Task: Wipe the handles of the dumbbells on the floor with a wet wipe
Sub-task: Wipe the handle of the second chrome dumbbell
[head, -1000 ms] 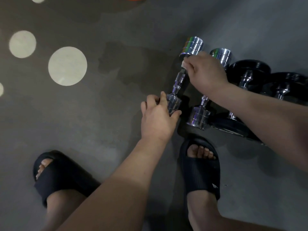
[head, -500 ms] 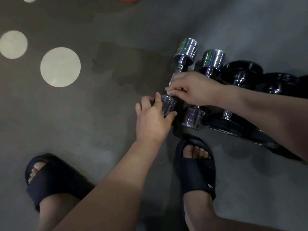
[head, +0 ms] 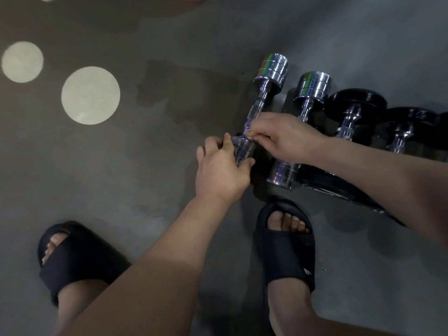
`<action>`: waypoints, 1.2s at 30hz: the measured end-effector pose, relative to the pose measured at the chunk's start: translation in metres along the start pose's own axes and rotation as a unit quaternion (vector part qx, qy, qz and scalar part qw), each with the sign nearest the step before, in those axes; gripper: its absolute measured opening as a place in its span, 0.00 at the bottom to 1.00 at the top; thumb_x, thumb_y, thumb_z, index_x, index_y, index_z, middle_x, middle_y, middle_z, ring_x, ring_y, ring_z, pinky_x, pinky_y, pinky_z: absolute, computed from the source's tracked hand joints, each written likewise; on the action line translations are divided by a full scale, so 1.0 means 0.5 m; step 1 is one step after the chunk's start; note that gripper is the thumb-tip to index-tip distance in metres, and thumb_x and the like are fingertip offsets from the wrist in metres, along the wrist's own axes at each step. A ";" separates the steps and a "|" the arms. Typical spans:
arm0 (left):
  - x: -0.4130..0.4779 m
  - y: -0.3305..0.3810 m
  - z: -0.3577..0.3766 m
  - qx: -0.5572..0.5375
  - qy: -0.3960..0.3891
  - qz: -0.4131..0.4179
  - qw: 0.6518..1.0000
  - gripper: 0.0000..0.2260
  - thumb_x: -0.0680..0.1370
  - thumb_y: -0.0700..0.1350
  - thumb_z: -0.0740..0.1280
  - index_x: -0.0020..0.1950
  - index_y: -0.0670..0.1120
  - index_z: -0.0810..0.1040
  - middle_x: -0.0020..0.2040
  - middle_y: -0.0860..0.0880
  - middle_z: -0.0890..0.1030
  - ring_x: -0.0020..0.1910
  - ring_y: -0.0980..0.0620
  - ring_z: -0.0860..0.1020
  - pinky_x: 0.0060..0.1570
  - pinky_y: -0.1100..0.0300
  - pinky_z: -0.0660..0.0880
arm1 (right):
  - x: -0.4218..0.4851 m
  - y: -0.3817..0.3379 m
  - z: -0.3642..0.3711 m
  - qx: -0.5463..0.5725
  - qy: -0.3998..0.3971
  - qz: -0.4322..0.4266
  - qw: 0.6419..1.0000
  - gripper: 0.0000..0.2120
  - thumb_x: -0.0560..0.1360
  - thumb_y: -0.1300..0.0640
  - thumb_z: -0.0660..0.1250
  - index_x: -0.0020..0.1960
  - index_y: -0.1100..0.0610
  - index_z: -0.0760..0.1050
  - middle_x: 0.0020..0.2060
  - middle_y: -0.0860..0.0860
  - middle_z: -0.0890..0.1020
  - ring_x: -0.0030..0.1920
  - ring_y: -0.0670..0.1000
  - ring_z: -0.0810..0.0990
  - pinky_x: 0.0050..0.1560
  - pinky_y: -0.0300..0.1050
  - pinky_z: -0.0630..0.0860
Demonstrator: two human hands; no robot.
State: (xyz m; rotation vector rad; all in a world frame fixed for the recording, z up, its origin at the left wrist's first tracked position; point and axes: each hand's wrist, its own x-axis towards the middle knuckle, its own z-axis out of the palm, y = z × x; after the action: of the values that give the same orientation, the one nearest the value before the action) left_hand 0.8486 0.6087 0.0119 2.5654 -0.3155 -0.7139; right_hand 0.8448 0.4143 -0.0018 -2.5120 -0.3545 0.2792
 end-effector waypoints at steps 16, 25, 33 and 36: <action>0.005 -0.003 0.001 -0.022 -0.009 -0.011 1.000 0.36 0.78 0.57 0.69 0.81 0.44 0.62 0.67 0.47 0.66 0.65 0.43 0.64 0.70 0.54 0.65 | 0.005 0.000 0.010 0.021 0.056 0.007 0.998 0.05 0.81 0.58 0.66 0.51 0.58 0.79 0.48 0.49 0.79 0.48 0.48 0.78 0.49 0.40 0.74; 0.003 0.005 -0.005 0.003 -0.014 -0.011 1.000 0.37 0.78 0.60 0.68 0.81 0.45 0.60 0.68 0.48 0.65 0.66 0.44 0.63 0.68 0.53 0.68 | 0.056 0.007 0.002 -0.015 0.141 0.135 0.981 0.09 0.81 0.56 0.63 0.48 0.59 0.79 0.46 0.54 0.81 0.48 0.53 0.78 0.46 0.42 0.68; -0.003 0.012 -0.005 0.023 -0.010 -0.006 1.000 0.37 0.78 0.61 0.67 0.81 0.45 0.60 0.68 0.47 0.65 0.66 0.44 0.63 0.66 0.52 0.69 | 0.081 0.011 -0.038 0.014 0.124 0.193 0.973 0.09 0.81 0.57 0.64 0.48 0.61 0.80 0.50 0.52 0.85 0.52 0.51 0.82 0.51 0.42 0.75; -0.003 0.015 -0.008 0.032 -0.008 -0.005 0.999 0.36 0.78 0.61 0.67 0.81 0.45 0.60 0.68 0.47 0.65 0.66 0.44 0.63 0.65 0.51 0.70 | 0.064 -0.013 -0.035 -0.016 0.085 0.131 0.988 0.08 0.80 0.57 0.65 0.47 0.59 0.81 0.47 0.51 0.85 0.48 0.52 0.82 0.48 0.43 0.74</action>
State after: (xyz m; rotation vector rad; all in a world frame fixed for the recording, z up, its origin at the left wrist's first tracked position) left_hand 0.8489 0.6042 0.0191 2.6234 -0.3363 -0.7397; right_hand 0.8783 0.4206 0.0123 -2.5909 0.0419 0.1604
